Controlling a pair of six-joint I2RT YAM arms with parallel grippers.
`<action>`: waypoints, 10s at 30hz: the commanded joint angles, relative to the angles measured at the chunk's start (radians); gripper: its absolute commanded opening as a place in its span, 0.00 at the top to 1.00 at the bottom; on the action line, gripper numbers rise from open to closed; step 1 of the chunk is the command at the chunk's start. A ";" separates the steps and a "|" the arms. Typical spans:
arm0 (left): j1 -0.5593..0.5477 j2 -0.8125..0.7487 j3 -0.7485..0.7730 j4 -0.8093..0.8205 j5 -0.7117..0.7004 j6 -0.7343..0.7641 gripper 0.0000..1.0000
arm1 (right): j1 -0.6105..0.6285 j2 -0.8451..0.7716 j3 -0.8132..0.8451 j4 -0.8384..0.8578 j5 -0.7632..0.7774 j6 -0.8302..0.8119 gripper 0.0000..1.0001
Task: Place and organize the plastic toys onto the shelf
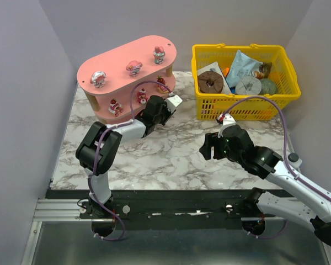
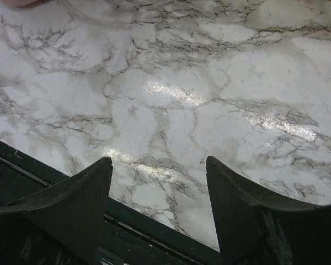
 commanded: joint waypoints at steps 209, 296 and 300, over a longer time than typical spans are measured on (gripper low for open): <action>-0.516 0.348 0.743 -1.205 -0.700 -0.522 0.30 | -0.590 0.085 0.419 -0.319 0.183 0.097 0.04; -0.415 0.333 0.610 -0.906 -0.892 -0.309 0.94 | -0.607 0.082 0.453 -0.324 0.192 0.058 0.06; -0.323 0.321 0.626 -0.875 -0.894 -0.287 0.94 | -0.610 0.085 0.447 -0.320 0.190 0.060 0.06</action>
